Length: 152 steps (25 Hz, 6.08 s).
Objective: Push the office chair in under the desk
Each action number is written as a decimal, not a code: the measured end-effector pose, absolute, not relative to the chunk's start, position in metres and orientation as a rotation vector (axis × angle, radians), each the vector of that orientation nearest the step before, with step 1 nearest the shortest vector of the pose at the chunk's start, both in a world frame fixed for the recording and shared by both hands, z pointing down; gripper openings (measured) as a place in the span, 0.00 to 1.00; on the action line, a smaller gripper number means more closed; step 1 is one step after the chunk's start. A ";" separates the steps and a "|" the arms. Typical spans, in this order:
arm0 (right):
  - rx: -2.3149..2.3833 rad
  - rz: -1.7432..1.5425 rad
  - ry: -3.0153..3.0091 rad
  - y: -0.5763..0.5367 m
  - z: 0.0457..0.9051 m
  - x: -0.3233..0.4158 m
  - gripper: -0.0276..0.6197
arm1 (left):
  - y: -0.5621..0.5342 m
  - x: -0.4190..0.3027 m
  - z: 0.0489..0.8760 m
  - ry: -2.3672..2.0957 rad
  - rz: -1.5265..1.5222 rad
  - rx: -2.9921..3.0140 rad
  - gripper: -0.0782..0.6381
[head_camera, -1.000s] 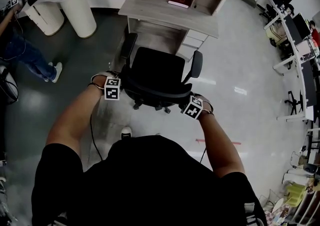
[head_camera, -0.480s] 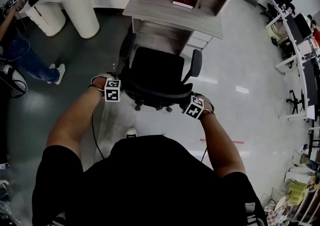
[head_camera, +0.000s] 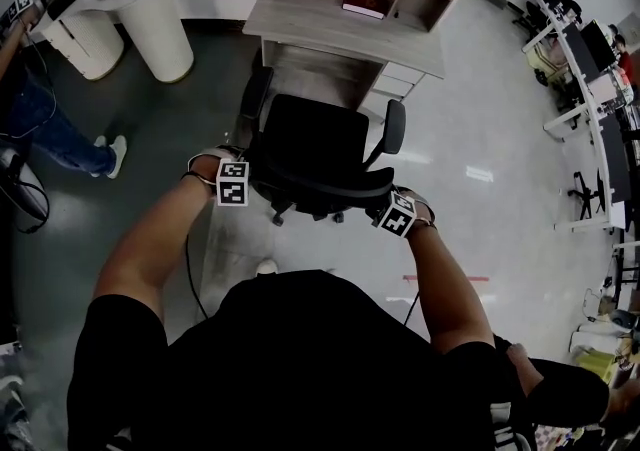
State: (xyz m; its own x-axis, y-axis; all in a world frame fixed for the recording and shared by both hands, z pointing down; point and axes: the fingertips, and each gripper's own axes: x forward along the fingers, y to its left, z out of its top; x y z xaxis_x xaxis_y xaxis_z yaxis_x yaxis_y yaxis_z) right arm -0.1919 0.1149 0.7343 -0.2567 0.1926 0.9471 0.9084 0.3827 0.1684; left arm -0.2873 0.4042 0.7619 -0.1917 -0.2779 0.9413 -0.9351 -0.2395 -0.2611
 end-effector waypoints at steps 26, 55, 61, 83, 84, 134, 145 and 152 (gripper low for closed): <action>-1.005 -0.971 -1.713 0.106 0.736 -0.321 0.37 | 0.399 -0.405 0.763 -1.434 1.463 1.456 0.40; -1.037 -0.980 -1.733 0.084 0.734 -0.414 0.37 | 0.374 -0.493 0.761 -1.481 1.454 1.445 0.39; -1.047 -0.977 -1.739 0.085 0.733 -0.412 0.37 | 0.375 -0.491 0.760 -1.479 1.453 1.442 0.39; -1.023 -1.006 -1.753 0.087 0.733 -0.410 0.39 | 0.377 -0.488 0.760 -1.533 1.400 1.416 0.46; -1.015 -1.010 -1.757 0.087 0.733 -0.410 0.39 | 0.377 -0.487 0.760 -1.545 1.389 1.410 0.47; -0.395 -0.332 -2.845 0.192 0.462 -0.277 0.15 | 0.431 -0.343 0.502 -2.569 0.457 1.559 0.20; -0.327 -0.267 -2.900 0.161 0.459 -0.280 0.13 | 0.419 -0.345 0.478 -2.659 0.365 1.516 0.14; -0.316 -0.293 -2.905 0.138 0.451 -0.272 0.08 | 0.407 -0.343 0.480 -2.677 0.364 1.483 0.13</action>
